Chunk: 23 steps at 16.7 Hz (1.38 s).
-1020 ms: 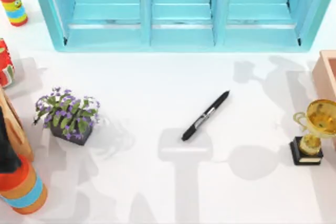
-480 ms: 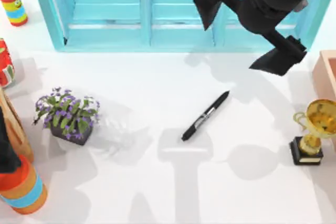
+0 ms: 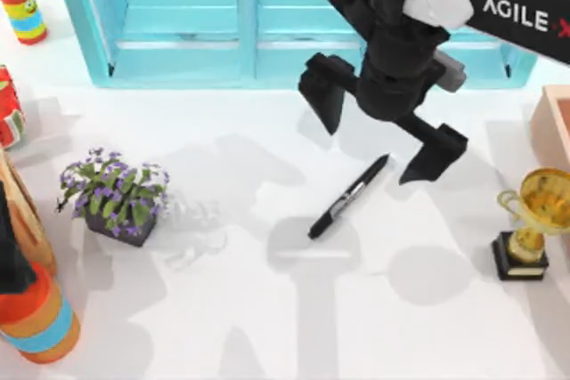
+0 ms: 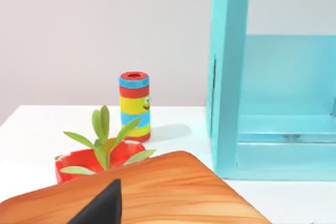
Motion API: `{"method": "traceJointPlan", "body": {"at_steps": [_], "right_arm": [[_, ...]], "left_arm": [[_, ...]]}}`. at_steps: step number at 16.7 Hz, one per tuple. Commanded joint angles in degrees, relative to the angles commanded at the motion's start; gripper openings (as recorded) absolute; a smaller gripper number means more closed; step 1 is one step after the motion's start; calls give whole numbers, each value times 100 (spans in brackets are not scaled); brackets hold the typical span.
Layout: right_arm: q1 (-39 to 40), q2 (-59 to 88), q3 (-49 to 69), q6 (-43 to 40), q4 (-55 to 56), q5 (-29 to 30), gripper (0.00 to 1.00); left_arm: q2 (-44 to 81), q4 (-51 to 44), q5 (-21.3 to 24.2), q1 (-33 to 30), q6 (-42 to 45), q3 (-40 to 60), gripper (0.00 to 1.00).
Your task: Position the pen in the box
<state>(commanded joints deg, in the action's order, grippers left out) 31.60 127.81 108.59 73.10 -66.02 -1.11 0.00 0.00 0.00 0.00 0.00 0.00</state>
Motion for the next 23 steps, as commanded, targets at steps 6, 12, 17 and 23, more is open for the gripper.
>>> {"method": "traceJointPlan", "body": {"at_steps": [6, 12, 17, 23], "right_arm": [[-29, 4, -33, -10, 28, -5, 100], [12, 486, -612, 16, 1136, 6, 100], [36, 800, -961, 45, 1761, 12, 100], [36, 800, -961, 45, 1761, 12, 77]], "left_arm": [[0, 0, 0, 0, 0, 0, 100], [0, 0, 0, 0, 0, 0, 100], [0, 0, 0, 0, 0, 0, 100], [0, 0, 0, 0, 0, 0, 100]]}}
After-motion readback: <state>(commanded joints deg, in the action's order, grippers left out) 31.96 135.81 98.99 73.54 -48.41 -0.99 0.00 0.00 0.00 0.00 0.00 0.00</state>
